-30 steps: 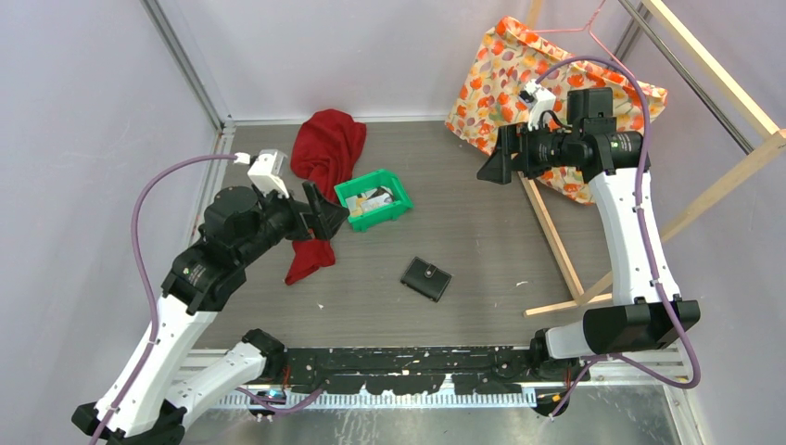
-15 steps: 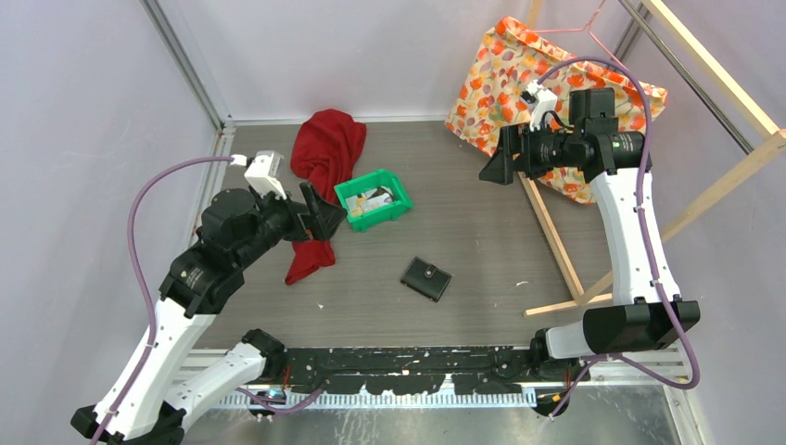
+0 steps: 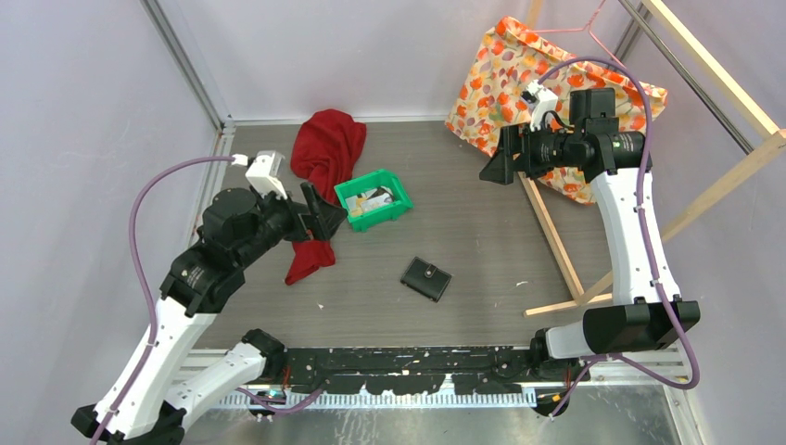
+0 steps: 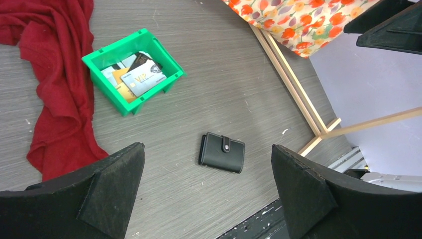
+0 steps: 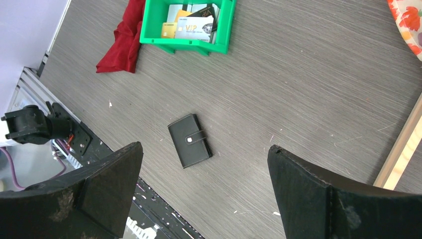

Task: Put the credit cards into the card holder
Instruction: Reset both arms

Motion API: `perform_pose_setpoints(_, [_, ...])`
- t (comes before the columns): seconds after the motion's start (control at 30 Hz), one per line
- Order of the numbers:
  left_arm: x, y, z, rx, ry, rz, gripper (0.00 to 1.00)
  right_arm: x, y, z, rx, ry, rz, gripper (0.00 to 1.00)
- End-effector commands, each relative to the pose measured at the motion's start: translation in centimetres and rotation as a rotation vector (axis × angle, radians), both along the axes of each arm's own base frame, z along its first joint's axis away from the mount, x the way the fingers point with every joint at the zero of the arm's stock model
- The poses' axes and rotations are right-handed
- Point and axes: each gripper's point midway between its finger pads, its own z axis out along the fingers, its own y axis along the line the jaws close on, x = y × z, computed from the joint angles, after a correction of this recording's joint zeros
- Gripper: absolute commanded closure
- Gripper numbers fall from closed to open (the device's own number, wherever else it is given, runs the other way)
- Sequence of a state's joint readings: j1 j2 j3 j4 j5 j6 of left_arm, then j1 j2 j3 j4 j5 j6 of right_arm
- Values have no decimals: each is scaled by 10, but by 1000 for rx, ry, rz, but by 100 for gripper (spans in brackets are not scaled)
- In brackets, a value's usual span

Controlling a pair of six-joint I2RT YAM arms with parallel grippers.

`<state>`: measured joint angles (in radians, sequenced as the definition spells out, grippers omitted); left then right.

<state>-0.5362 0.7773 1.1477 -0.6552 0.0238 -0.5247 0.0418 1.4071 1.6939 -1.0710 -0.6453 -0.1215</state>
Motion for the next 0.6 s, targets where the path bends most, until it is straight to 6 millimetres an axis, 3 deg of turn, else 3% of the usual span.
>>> perform_pose_setpoints(0.0, [-2, -16, 15, -60, -32, -76, 0, -7, 0, 16, 12, -54, 3, 0])
perform_pose_setpoints(0.13, [-10, -48, 25, -141, -41, -249, 2, -21, 16, 18, 104, -5, 89, 0])
perform_pose_setpoints(0.2, [-9, -52, 25, -138, -24, -266, 4, -27, 23, 18, 149, 20, 115, 0])
perform_pose_setpoints(0.27, [-3, -42, 21, -88, -16, -213, 4, -16, 12, 16, 92, -4, 43, 0])
perform_pose_setpoints(0.4, [0, -16, 19, -21, -31, -90, 0, 17, -27, 19, -41, -66, -218, 0])
perform_pose_setpoints(0.57, [-3, -13, 17, -35, -40, -81, 0, 19, -26, 31, -4, -87, -242, 0])
